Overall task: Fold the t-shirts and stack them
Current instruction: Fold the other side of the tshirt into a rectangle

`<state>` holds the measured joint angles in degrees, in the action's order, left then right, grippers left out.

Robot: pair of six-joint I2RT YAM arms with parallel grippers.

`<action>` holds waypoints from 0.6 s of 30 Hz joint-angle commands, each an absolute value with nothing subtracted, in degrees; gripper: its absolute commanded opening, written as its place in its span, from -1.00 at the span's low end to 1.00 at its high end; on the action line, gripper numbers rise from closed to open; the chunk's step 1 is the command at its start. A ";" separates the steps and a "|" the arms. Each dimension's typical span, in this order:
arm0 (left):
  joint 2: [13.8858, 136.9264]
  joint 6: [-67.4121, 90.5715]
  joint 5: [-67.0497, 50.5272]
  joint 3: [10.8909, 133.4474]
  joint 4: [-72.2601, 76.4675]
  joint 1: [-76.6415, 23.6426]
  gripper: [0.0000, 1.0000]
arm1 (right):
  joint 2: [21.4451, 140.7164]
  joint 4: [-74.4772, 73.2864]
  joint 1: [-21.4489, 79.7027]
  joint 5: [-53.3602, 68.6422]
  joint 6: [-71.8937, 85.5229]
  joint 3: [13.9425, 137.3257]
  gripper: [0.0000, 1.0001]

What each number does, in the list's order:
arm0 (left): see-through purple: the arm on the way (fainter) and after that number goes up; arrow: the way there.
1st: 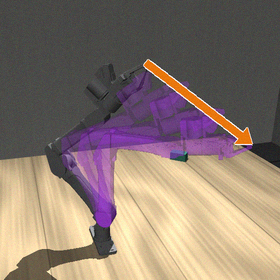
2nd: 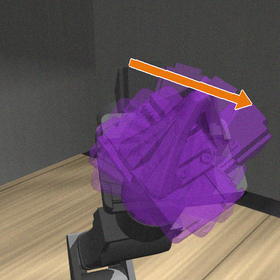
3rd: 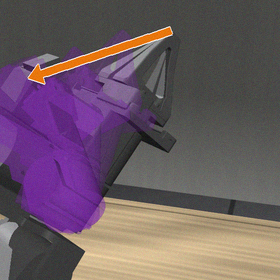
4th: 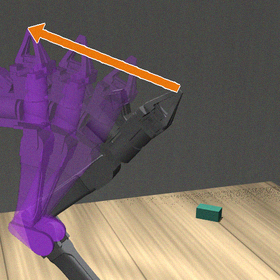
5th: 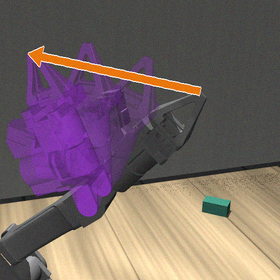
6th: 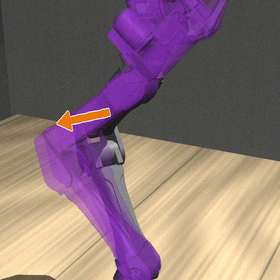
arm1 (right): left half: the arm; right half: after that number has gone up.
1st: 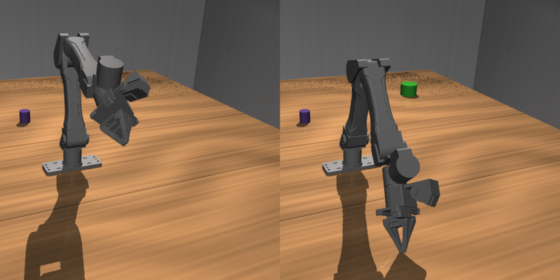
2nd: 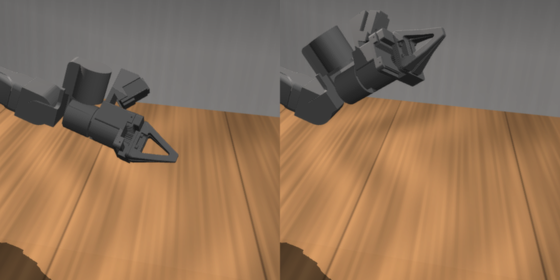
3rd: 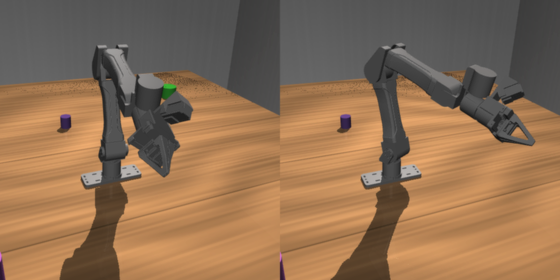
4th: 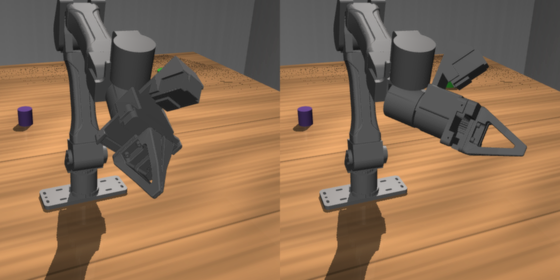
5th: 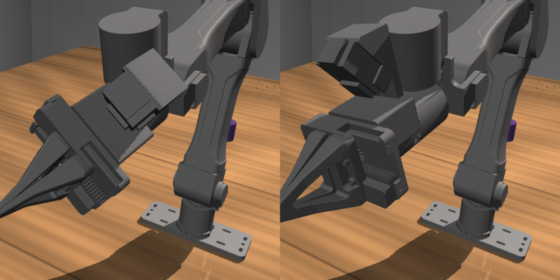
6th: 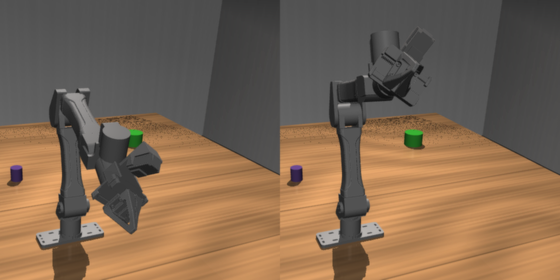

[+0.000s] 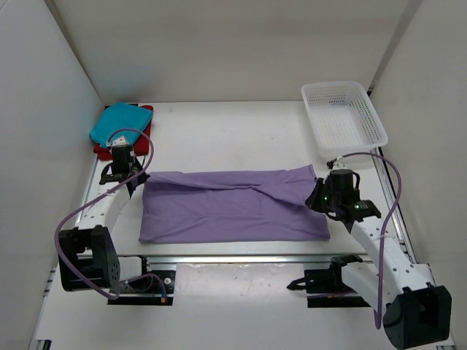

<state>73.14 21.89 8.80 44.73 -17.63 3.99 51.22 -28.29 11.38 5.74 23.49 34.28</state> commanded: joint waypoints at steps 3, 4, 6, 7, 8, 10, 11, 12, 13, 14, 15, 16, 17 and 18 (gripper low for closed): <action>71.01 21.62 12.66 44.56 -20.03 5.27 -1.00 | 43.70 -27.86 7.30 9.48 26.19 29.89 -1.00; 70.49 22.06 11.26 44.30 -20.39 5.97 -1.00 | 42.46 -28.12 6.34 10.36 26.54 29.53 -1.00; 69.70 22.67 8.97 43.68 -20.47 7.82 -1.00 | 40.61 -29.00 5.45 10.81 27.33 29.18 -1.00; 69.44 22.59 9.31 43.51 -20.57 8.00 -1.00 | 39.39 -29.53 5.01 11.07 27.60 29.27 -1.00; 69.35 22.33 9.75 43.16 -20.48 7.74 -0.99 | 39.38 -29.79 4.75 12.21 28.55 28.92 -1.00; 69.87 21.89 9.93 42.98 -21.61 7.12 -0.91 | 37.80 -29.97 2.64 15.10 30.05 27.17 -1.00; 70.92 22.67 9.06 42.89 -21.80 7.38 -0.84 | 37.62 -28.93 0.98 17.99 30.67 26.03 -1.00; 71.45 22.76 8.10 42.72 -22.14 7.64 -0.75 | 37.01 -28.74 0.10 19.24 31.63 24.71 -1.00; 71.89 23.55 6.26 42.37 -22.32 8.69 -0.71 | 36.65 -28.57 -1.57 20.99 31.90 23.74 -1.00; 71.81 24.51 3.89 41.67 -22.24 10.18 -0.54 | 36.13 -28.04 -2.19 21.35 32.43 22.95 -1.00; 71.11 25.30 1.52 40.70 -21.37 12.02 -0.24 | 35.43 -28.12 -1.76 20.57 32.61 22.33 -1.00; 70.41 25.83 0.10 40.00 -20.75 13.69 0.07 | 35.51 -27.86 -0.71 20.04 32.87 22.41 -0.95; 68.66 26.54 -1.04 39.47 -20.13 14.15 0.20 | 35.07 -28.04 -0.01 18.65 32.96 22.59 -0.82; 68.29 26.80 -1.75 38.85 -19.52 14.93 0.48 | 35.07 -28.04 0.52 17.07 32.61 23.37 -0.64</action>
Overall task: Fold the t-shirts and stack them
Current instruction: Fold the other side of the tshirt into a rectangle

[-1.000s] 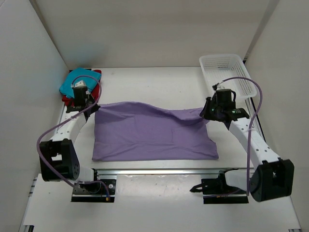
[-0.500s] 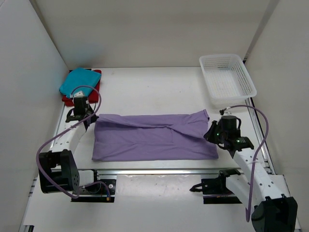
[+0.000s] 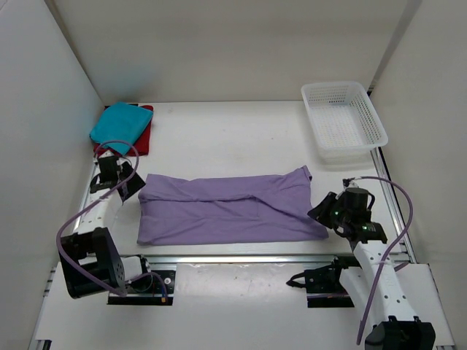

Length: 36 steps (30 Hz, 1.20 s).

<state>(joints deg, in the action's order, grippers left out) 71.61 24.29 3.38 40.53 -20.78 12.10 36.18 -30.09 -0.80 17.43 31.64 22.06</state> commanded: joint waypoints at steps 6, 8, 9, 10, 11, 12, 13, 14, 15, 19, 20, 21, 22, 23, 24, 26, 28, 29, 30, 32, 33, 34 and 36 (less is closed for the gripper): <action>59.78 30.84 1.48 37.45 -15.66 9.60 0.38 | 37.69 -26.47 9.73 8.01 30.07 29.79 -0.33; 58.10 31.20 1.32 36.92 -13.10 5.90 0.33 | 41.89 -23.47 15.35 5.90 29.18 30.49 -0.75; 58.01 31.46 3.15 37.09 -12.57 2.84 0.33 | 45.58 -21.64 16.77 3.63 29.18 30.76 -1.00; 57.92 31.64 4.30 36.92 -12.48 -1.02 0.34 | 49.44 -18.66 18.96 2.91 28.83 31.02 -1.00; 58.01 31.99 4.65 36.65 -11.70 -3.58 0.33 | 51.57 -16.11 20.46 2.99 28.65 31.63 -1.00; 57.75 32.25 4.31 35.69 -11.34 -4.56 0.31 | 55.59 -14.61 21.35 3.42 27.35 31.99 -1.00; 57.57 33.04 3.44 34.73 -10.55 -6.14 0.27 | 59.11 -10.41 21.53 4.91 26.73 31.91 -0.91; 57.22 33.66 2.56 34.19 -9.33 -7.72 0.26 | 60.89 -7.67 21.71 6.05 26.11 32.77 -0.86; 56.43 33.49 2.03 32.80 -8.10 -9.30 0.25 | 64.56 -5.38 21.97 6.76 24.97 34.00 -0.75; 55.55 34.98 -1.22 28.05 -6.16 -11.25 0.27 | 74.94 -1.95 21.45 7.02 21.63 37.78 -0.32; 54.94 35.33 -3.14 27.25 -4.67 -10.99 0.29 | 75.84 -0.28 20.14 7.99 21.88 38.23 -0.30; 54.67 35.68 -5.43 25.42 -2.74 -11.25 0.30 | 78.20 1.39 19.34 8.61 22.67 38.58 -0.28; 54.49 36.21 -5.62 23.83 -2.20 -11.60 0.30 | 80.05 2.71 18.73 9.66 22.68 38.58 -0.28; 54.41 36.30 -6.76 22.69 -1.68 -12.12 0.35 | 81.03 3.68 18.29 9.67 23.20 39.19 -0.27; 54.40 36.39 -7.38 22.24 -1.15 -12.56 0.39 | 82.51 3.52 18.19 9.41 22.94 39.98 -0.28; 54.32 36.04 -6.34 21.71 -1.05 -15.36 0.47 | 84.81 3.87 18.89 8.63 22.41 40.95 -0.27; 54.49 36.03 -5.89 21.62 -0.79 -17.66 0.56 | 86.48 4.57 20.03 8.17 21.98 41.31 -0.25; 54.58 36.12 -6.32 21.36 -0.70 -18.80 0.67 | 87.53 4.48 20.30 8.52 21.89 42.00 -0.25; 54.58 36.47 -7.37 21.01 0.78 -19.77 0.89 | 88.84 4.92 20.56 8.70 21.97 42.36 -0.24; 54.23 36.83 -7.38 20.48 1.67 -20.73 0.97 | 90.17 5.01 20.83 9.75 21.53 42.89 -0.23; 54.40 36.91 -7.73 20.13 1.41 -20.74 0.98 | 90.61 4.66 21.27 9.76 21.62 43.76 -0.21; 53.88 37.00 -8.26 19.60 1.84 -20.57 0.97 | 91.14 4.48 21.18 9.41 21.10 44.12 -0.22; 53.00 37.88 -9.66 18.29 2.37 -19.43 0.97 | 91.41 3.43 21.27 9.93 21.18 44.47 -0.31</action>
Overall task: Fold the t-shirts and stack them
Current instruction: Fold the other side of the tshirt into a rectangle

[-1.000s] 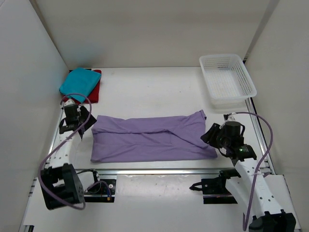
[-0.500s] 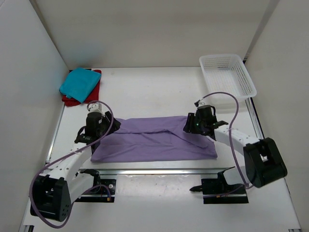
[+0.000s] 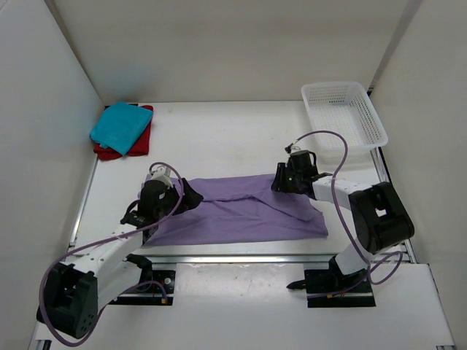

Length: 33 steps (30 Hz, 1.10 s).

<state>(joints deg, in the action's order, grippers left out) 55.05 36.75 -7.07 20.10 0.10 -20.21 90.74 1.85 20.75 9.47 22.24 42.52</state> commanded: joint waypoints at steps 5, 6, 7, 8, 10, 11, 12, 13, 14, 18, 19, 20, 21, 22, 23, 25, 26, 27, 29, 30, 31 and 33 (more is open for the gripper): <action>50.27 37.44 -10.02 17.23 1.93 -17.40 0.97 | 87.47 1.32 21.53 9.32 23.29 42.81 -0.93; 50.10 37.35 -10.37 16.97 1.76 -16.79 0.97 | 85.28 1.14 22.06 8.79 23.73 41.50 -0.96; 50.10 37.18 -10.89 17.31 1.58 -16.00 0.97 | 84.30 0.45 22.76 7.66 23.90 40.44 -0.97; 50.18 37.18 -11.16 17.23 1.50 -15.74 0.97 | 82.20 0.00 22.85 7.39 23.91 39.99 -1.00; 50.89 36.91 -11.34 17.93 1.58 -15.47 0.97 | 79.29 -2.10 23.55 7.38 24.43 37.54 -1.00; 51.15 37.00 -10.99 18.54 1.58 -15.47 0.98 | 77.54 -2.46 24.16 7.38 24.17 36.57 -1.00; 51.15 37.09 -10.81 18.63 1.84 -15.73 0.97 | 75.34 -3.77 24.43 7.03 24.26 36.21 -0.99; 50.89 37.79 -10.81 18.37 2.80 -16.08 0.97 | 74.45 -4.91 25.04 6.34 24.61 35.43 -1.00; 50.45 37.97 -10.81 18.28 3.60 -16.00 0.97 | 72.79 -5.36 25.83 6.50 25.22 34.90 -1.00; 53.17 38.23 -12.04 19.59 4.13 -16.08 0.96 | 68.04 -9.04 30.58 3.09 27.51 32.79 -0.99; 53.61 37.80 -12.13 20.21 4.13 -16.00 0.97 | 66.55 -9.23 32.50 1.95 28.55 32.17 -1.00; 53.96 37.97 -11.52 20.39 4.04 -16.87 0.98 | 65.75 -8.97 34.09 1.67 29.96 31.38 -1.00; 54.23 37.88 -11.60 20.91 3.96 -16.96 0.97 | 64.79 -8.79 35.23 1.93 31.36 30.42 -0.99; 53.97 37.97 -11.34 21.00 4.04 -16.79 0.97 | 64.51 -8.44 35.68 2.37 31.99 30.76 -0.99; 54.40 38.14 -11.34 21.35 3.87 -16.79 0.97 | 63.99 -8.87 37.42 1.33 33.38 30.41 -1.00; 54.49 38.32 -11.16 21.97 4.04 -16.53 0.96 | 63.20 -8.96 40.24 0.09 34.97 30.50 -0.95; 54.75 38.23 -11.68 22.49 3.96 -16.26 0.98 | 62.76 -8.53 41.47 -1.57 36.02 30.15 -0.85; 54.58 38.06 -11.17 22.67 3.26 -16.00 0.98 | 62.32 -7.92 42.35 -0.45 36.73 29.54 -0.82; 55.11 37.53 -11.60 23.90 2.38 -15.21 0.98 | 61.27 -6.51 43.50 2.19 37.70 28.83 -0.67; 55.28 37.44 -11.86 24.34 2.11 -14.25 0.97 | 61.35 -6.85 44.46 4.11 38.14 29.26 -0.62; 55.20 37.18 -12.13 24.78 1.76 -13.89 0.97 | 60.65 -6.86 44.47 4.48 37.27 29.62 -0.57; 55.46 36.04 -12.92 25.92 0.10 -10.57 0.97 | 59.68 -10.35 44.31 3.00 33.16 32.24 -0.52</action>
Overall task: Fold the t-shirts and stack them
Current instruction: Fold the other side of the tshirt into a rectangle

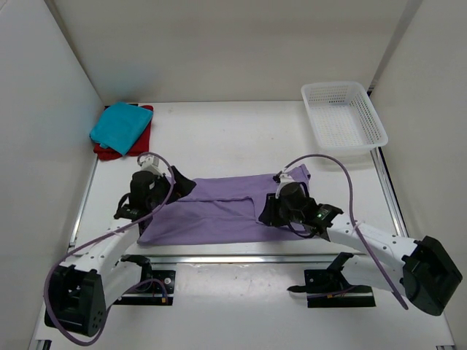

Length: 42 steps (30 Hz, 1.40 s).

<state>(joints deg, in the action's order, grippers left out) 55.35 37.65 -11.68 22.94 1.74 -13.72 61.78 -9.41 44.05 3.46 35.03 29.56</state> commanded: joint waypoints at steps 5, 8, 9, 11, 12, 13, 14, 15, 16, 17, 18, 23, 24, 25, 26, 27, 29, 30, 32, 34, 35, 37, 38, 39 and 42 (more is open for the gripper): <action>59.76 32.97 -12.57 31.80 -5.01 -3.62 0.97 | 57.31 -6.36 31.22 7.54 30.76 30.07 -0.86; 65.28 31.56 -10.02 34.79 -6.59 -2.55 0.97 | 60.71 -1.42 27.16 7.92 31.55 27.25 -1.00; 66.78 31.03 -9.67 35.33 -6.68 -1.94 0.98 | 62.47 -0.28 26.81 7.48 31.29 26.55 -1.00; 70.56 30.32 -9.67 36.12 -7.11 -0.71 0.73 | 64.68 2.10 25.40 9.40 31.11 25.84 -0.99; 71.36 30.93 -9.23 36.47 -7.82 -0.01 0.39 | 65.91 3.94 24.97 9.93 31.55 25.06 -0.99; 71.54 31.46 -8.62 36.30 -8.69 2.61 0.02 | 66.00 5.09 25.31 10.11 31.47 24.27 -1.00; 70.85 31.55 -8.27 35.43 -9.05 3.07 -0.10 | 66.44 5.53 25.83 10.37 31.64 23.65 -1.00; 70.06 32.07 -6.43 34.20 -9.31 4.90 -0.25 | 66.53 6.76 26.10 10.11 31.29 23.38 -0.99; 68.40 32.17 -4.33 32.97 -9.32 5.97 -0.25 | 66.71 7.03 26.36 9.67 31.29 22.68 -1.00; 66.90 31.56 -1.61 32.79 -10.27 7.19 -0.24 | 66.88 7.81 26.37 9.76 31.38 21.54 -1.00; 65.49 31.47 -0.28 32.26 -11.68 7.21 -0.24 | 66.88 8.08 26.11 10.10 31.55 21.19 -0.98; 62.49 32.34 6.16 27.96 -11.97 8.34 -0.05 | 66.36 10.99 23.82 11.95 31.38 19.25 -1.00; 62.84 32.34 5.80 27.51 -11.52 9.13 -0.04 | 66.44 10.99 23.21 11.78 31.29 19.42 -1.00; 64.32 32.26 5.71 26.90 -10.73 9.84 -0.04 | 66.36 10.99 23.46 11.86 30.85 19.25 -1.00; 65.38 32.34 5.36 26.81 -10.46 10.63 -0.05 | 66.44 11.33 23.12 12.04 30.94 18.64 -1.00; 68.00 32.17 4.75 27.33 -10.63 10.90 -0.07 | 66.18 11.51 22.85 12.30 31.46 18.37 -1.00; 71.61 31.90 3.95 28.82 -11.85 11.77 -0.10 | 66.27 11.86 22.94 11.52 31.55 17.23 -1.00; 73.28 31.64 2.82 29.18 -12.13 12.04 -0.11 | 65.83 11.43 22.68 11.25 31.64 16.97 -1.00; 74.53 31.73 1.50 29.71 -12.74 13.96 -0.12 | 64.70 11.43 22.59 10.46 32.34 15.82 -1.00; 74.62 31.38 0.27 29.44 -13.01 15.47 -0.12 | 63.73 9.85 22.24 9.85 32.78 14.68 -1.00; 74.53 31.73 -0.95 29.36 -13.09 16.60 -0.12 | 63.20 8.71 21.54 9.93 32.78 14.50 -1.00; 74.27 31.81 -4.64 29.62 -14.84 17.49 -0.14 | 62.40 6.60 20.75 9.85 32.52 13.80 -0.99; 74.18 31.56 -5.79 29.45 -14.94 19.32 -0.15 | 61.71 5.98 20.48 9.76 32.52 13.97 -1.00; 73.48 31.12 -7.80 29.27 -15.64 20.73 -0.17 | 59.96 4.93 20.65 9.23 32.43 13.71 -1.00; 69.63 28.84 -10.19 30.76 -18.88 22.41 -0.29 | 57.49 3.61 20.31 10.10 32.87 14.06 -1.00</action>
<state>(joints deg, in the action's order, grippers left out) 73.36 31.44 -6.02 29.39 -13.52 20.82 59.90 5.26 21.12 10.83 32.82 14.00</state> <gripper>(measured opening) 0.365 0.004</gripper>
